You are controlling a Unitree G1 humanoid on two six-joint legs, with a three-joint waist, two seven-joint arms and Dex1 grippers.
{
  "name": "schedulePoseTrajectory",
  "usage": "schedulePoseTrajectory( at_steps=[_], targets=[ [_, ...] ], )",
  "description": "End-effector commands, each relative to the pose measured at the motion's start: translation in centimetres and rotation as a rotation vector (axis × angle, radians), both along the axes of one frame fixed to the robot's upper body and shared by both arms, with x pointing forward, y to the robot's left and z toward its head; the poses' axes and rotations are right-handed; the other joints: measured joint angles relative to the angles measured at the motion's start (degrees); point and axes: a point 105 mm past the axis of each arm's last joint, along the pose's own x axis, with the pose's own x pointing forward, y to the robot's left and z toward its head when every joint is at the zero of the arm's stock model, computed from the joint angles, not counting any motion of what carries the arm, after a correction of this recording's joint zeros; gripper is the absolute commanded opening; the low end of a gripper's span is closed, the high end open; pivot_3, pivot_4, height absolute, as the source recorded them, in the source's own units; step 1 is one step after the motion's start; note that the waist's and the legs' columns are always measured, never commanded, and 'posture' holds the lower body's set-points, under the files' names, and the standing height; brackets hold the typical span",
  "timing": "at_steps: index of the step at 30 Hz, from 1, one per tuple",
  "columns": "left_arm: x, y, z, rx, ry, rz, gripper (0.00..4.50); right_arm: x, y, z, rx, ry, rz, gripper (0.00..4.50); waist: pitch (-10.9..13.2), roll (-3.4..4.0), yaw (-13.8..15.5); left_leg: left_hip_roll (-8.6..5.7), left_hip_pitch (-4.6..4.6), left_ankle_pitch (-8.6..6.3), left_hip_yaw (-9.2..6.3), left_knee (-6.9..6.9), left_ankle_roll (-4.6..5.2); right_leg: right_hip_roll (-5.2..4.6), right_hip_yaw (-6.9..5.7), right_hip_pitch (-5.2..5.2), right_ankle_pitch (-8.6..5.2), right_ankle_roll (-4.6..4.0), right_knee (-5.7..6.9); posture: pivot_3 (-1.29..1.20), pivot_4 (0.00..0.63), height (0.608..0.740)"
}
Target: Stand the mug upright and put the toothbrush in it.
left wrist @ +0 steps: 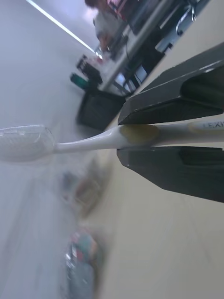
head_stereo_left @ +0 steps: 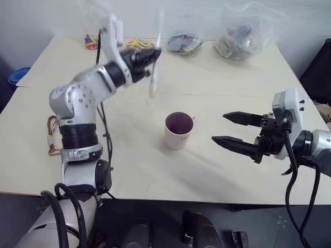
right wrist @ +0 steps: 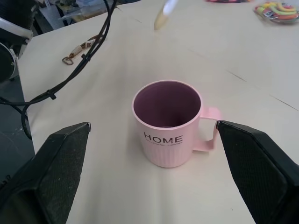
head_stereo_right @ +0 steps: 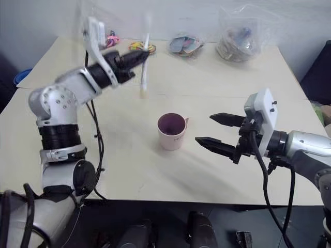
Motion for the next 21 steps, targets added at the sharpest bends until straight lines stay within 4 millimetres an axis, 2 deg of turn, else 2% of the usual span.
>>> schedulePoseTrajectory(
  at_steps=[1, 6, 12, 18, 21],
  targets=[
    [-2.0, -3.1, -0.5, 0.075, -0.084, -0.127, 0.38, -0.4, -0.1, 1.1, 0.002, -0.083, -0.014, 4.50, 0.00, 0.00, -0.02, 0.01, -0.01, 0.00, 0.00, 0.01, 0.00, 0.01, 0.00, 0.00, 0.00, 0.00, 0.00, 0.00, 0.150, 0.740],
    [-2.0, -4.9, -4.0, 0.238, -0.095, -0.137, 0.38, -0.1, -0.8, 1.3, 0.015, -0.103, -0.058, 4.50, 0.00, 0.00, -0.18, 0.01, 0.00, 0.00, 0.03, 0.00, 0.00, 0.06, 0.03, -0.01, 0.00, 0.00, -0.01, 0.00, 0.150, 0.740],
    [-2.4, -5.1, -6.3, 0.222, -0.077, -0.151, 0.38, -0.1, -1.2, 1.2, 0.040, -0.104, -0.085, 4.50, 0.00, 0.00, -0.14, 0.04, 0.00, 0.00, 0.03, 0.00, 0.00, 0.07, 0.06, -0.01, 0.00, 0.00, -0.03, 0.00, 0.150, 0.740],
    [-3.7, -3.8, -7.2, 0.162, -0.069, -0.150, 2.23, 0.3, -1.4, 1.3, 0.061, -0.103, -0.087, 4.50, 0.00, 0.00, -0.10, 0.03, -0.02, 0.00, 0.01, 0.01, 0.01, 0.05, 0.06, -0.01, 0.00, 0.00, -0.03, 0.00, 0.150, 0.740],
    [-4.5, -2.1, -6.7, 0.158, -0.094, -0.138, 3.19, 0.3, -1.6, 1.3, 0.054, -0.093, -0.067, 4.50, 0.00, 0.00, -0.12, 0.03, -0.01, 0.00, 0.00, 0.01, 0.01, 0.04, 0.07, -0.01, 0.00, 0.00, -0.02, 0.00, 0.150, 0.740]
  ],
)
